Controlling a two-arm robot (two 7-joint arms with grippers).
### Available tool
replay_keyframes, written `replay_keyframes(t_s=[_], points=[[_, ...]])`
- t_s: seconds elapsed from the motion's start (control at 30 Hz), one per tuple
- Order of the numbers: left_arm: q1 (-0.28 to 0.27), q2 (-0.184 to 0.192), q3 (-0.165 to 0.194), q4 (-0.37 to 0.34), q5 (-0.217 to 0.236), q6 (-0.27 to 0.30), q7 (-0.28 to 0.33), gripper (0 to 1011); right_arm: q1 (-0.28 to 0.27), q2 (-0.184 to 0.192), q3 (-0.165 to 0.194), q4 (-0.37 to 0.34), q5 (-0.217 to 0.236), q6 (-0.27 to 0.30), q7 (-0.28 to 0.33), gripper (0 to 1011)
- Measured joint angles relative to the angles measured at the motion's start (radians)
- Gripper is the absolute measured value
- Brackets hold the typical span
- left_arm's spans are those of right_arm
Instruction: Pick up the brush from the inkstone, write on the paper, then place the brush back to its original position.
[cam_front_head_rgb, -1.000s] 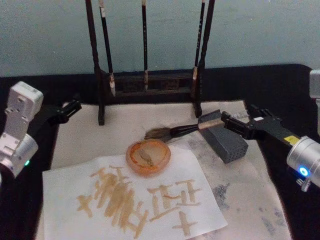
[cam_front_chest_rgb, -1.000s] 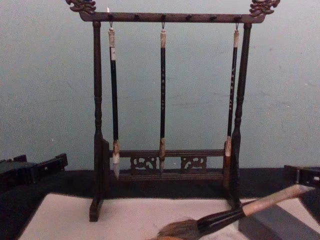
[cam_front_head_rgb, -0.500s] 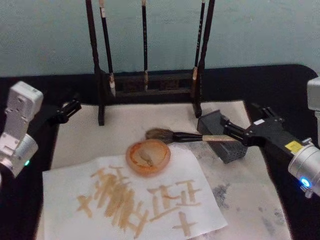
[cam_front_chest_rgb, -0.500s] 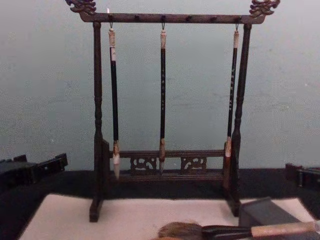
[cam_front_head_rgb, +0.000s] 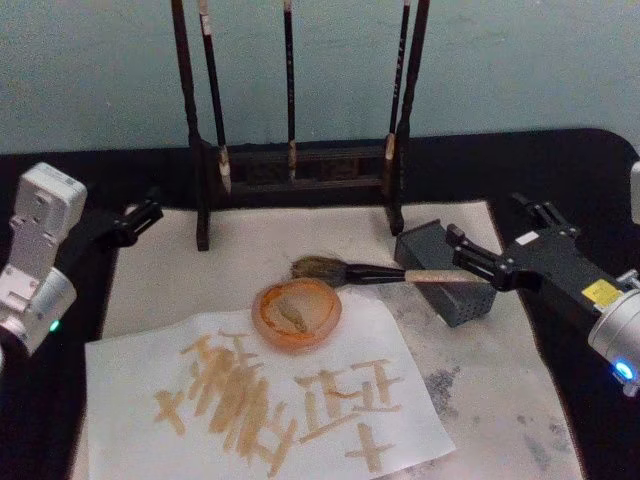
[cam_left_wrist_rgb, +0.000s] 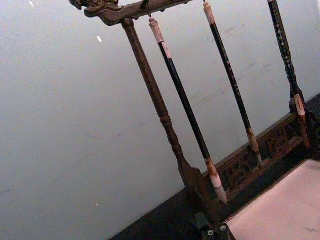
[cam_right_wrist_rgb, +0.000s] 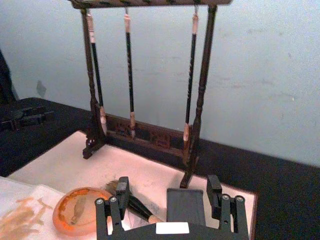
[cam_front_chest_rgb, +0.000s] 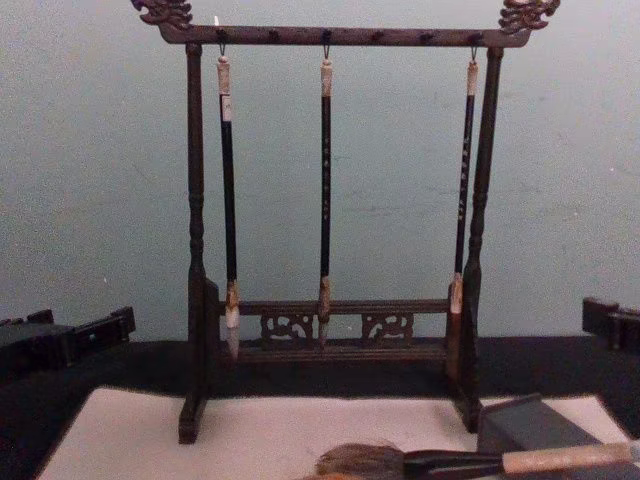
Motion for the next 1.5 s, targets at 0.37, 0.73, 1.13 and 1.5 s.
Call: replay_keyframes(t_s=[0.37,0.73,1.13,1.5], points=[[0.0,0.0,0.0,0.0,0.0,0.0,0.0,1002,-0.054,0.009,-0.009,-0.052,-0.094,-0.054,0.013,1001],[0.0,0.0,0.0,0.0,0.0,0.0,0.0,1002,-0.101,0.008,-0.046,-0.071,-0.211,-0.127,0.025,1001],[0.0,0.0,0.0,0.0,0.0,0.0,0.0,1000,-0.133,0.003,-0.061,-0.073,-0.269,-0.162,0.025,1001],[0.0,0.0,0.0,0.0,0.0,0.0,0.0,1002,-0.13,0.004,-0.06,-0.072,-0.264,-0.158,0.024,1002]])
